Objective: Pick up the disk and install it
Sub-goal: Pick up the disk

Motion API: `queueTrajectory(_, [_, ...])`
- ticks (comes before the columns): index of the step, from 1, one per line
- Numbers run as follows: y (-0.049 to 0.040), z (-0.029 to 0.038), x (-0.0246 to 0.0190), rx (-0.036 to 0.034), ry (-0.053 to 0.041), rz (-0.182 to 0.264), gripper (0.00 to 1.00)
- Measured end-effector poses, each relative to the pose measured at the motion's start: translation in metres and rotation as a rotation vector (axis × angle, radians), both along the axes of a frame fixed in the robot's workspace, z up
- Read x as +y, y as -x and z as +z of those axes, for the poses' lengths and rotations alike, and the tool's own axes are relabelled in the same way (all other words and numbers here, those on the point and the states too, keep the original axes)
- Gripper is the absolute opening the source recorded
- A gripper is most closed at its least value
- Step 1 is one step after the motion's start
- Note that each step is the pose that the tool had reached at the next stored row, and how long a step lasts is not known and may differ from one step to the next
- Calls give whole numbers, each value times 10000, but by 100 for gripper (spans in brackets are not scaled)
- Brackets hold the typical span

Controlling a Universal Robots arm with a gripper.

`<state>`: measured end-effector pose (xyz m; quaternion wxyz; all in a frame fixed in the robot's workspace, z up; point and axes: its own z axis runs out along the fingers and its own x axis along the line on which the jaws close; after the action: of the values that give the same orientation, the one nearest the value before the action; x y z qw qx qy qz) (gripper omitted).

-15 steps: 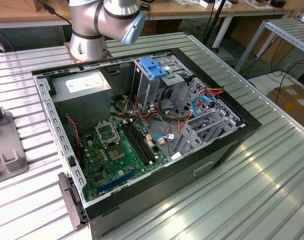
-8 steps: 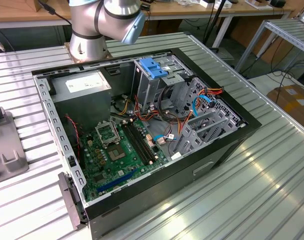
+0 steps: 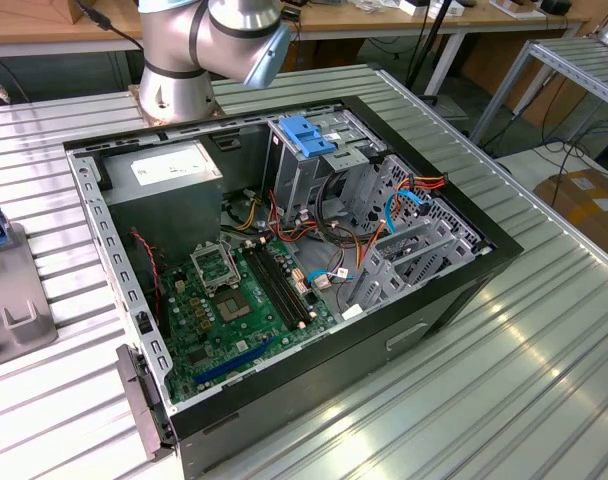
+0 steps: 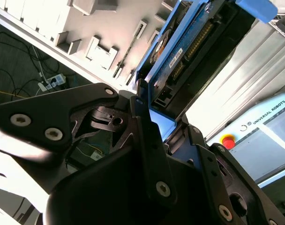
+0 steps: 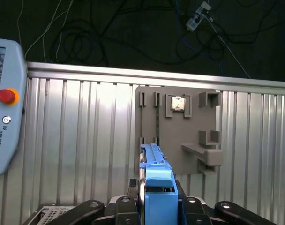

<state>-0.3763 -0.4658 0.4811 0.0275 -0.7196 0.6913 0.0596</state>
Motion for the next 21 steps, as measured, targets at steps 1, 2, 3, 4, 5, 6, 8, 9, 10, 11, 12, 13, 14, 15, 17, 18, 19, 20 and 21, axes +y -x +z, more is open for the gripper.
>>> queueTrajectory(1, [-11, -1, -5, 0, -1, 0, 37])
queueTrajectory(2, [-21, -1, -10, -1, -1, 0, 37])
queueTrajectory(3, [-28, 0, -13, 0, 0, 1, 37])
queueTrajectory(4, [-35, -1, -15, -1, -1, 0, 37])
queueTrajectory(5, [-44, -1, -20, -1, -1, 0, 37])
queueTrajectory(6, [-55, -1, -23, -1, -1, 0, 37])
queueTrajectory(8, [-69, -1, -29, -1, 0, 0, 37])
queueTrajectory(9, [-77, -1, -31, -1, -1, 0, 37])
queueTrajectory(10, [-84, -1, -34, 0, 0, 0, 37])
queueTrajectory(11, [-90, -1, -36, 0, -1, 0, 37])
queueTrajectory(12, [-99, -1, -40, -1, -1, 0, 37])
queueTrajectory(13, [-105, -1, -42, -1, -1, 0, 37])
queueTrajectory(14, [-111, -1, -44, 0, 0, 0, 37])
queueTrajectory(15, [-121, -1, -47, 0, 0, 0, 37])
queueTrajectory(17, [-139, -1, -51, 0, 0, 0, 37])
queueTrajectory(18, [-144, -1, -53, -1, -1, 0, 37])
queueTrajectory(19, [-154, -1, -55, -1, -1, 0, 37])
queueTrajectory(20, [-161, -1, -57, 0, -1, 0, 37])
queueTrajectory(21, [-168, -1, -59, -1, -1, 0, 37])
